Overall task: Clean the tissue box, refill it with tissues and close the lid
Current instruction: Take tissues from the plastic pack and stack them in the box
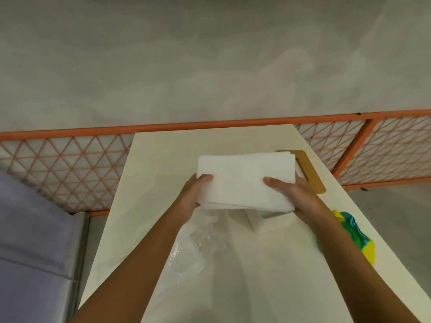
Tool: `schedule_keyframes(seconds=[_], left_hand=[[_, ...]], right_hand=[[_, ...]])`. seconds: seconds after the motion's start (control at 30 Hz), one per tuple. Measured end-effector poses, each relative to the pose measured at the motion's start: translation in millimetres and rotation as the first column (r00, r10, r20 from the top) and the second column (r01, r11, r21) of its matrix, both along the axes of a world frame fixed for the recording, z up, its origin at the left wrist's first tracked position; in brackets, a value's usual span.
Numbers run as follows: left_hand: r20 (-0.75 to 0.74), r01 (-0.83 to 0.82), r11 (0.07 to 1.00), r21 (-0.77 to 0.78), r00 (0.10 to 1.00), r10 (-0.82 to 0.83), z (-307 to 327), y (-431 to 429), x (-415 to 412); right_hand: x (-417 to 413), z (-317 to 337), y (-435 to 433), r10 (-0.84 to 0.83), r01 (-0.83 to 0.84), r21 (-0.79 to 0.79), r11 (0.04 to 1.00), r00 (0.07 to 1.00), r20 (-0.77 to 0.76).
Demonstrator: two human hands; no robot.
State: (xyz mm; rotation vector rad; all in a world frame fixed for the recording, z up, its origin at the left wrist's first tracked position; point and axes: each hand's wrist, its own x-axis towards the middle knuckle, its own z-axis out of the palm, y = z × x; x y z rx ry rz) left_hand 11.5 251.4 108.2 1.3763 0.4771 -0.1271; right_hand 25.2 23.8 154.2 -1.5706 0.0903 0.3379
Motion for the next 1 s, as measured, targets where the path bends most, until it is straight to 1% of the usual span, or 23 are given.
schedule_keyframes(seconds=[0.1,0.17,0.23,0.3,0.37,0.47,0.53,0.63,0.73,0.8,0.83,0.9,0.97,1.0], left_hand=[[0.065,0.058,0.997,0.057,0.996,-0.062,3,0,5],[0.106,0.096,0.989,0.116,0.988,-0.108,3,-5,12],[0.121,0.101,0.982,0.159,0.985,-0.121,6,-11,19],[0.103,0.098,0.980,0.175,0.988,-0.117,9,-20,26],[0.048,0.114,0.982,0.148,0.991,-0.122,13,-30,33],[-0.033,0.117,0.987,0.108,0.993,-0.114,16,-42,46],[-0.059,0.039,0.997,0.064,0.998,-0.035,14,-47,58],[-0.076,-0.108,0.992,-0.071,0.992,0.103,9,-58,75],[-0.112,-0.173,0.960,-0.219,0.982,0.151,0,-74,85],[-0.119,-0.197,0.934,-0.299,0.978,0.169,-10,-84,91],[-0.110,-0.212,0.927,-0.308,0.976,0.186,-12,-90,94],[-0.125,-0.291,0.910,-0.295,0.956,0.265,-15,-95,103],[-0.164,-0.358,0.902,-0.240,0.931,0.326,-17,-95,112],[-0.164,-0.349,0.913,-0.211,0.933,0.319,-17,-92,115]], right_hand=[[7,-9,-10,-0.007,0.007,-0.093,0.996,1.000,0.004],[14,-9,-17,0.003,-0.003,-0.091,0.996,1.000,0.004],[22,-12,-25,0.020,-0.019,-0.089,0.996,1.000,0.002],[30,-17,-32,0.025,-0.025,-0.066,0.997,1.000,-0.013],[36,-24,-39,0.021,-0.021,-0.012,1.000,0.999,-0.038],[46,-34,-47,-0.043,0.050,0.073,0.996,0.995,-0.091],[50,-39,-49,-0.071,0.091,0.143,0.986,0.987,-0.141],[54,-46,-52,-0.067,0.128,0.271,0.954,0.972,-0.225],[59,-53,-50,-0.010,0.145,0.442,0.885,0.956,-0.295],[60,-58,-49,0.032,0.130,0.483,0.866,0.949,-0.314],[61,-62,-50,0.051,0.115,0.479,0.870,0.946,-0.319],[68,-67,-55,0.071,0.092,0.459,0.884,0.943,-0.326],[80,-72,-64,0.076,0.097,0.450,0.888,0.933,-0.351],[85,-72,-68,0.075,0.089,0.425,0.901,0.933,-0.353]])
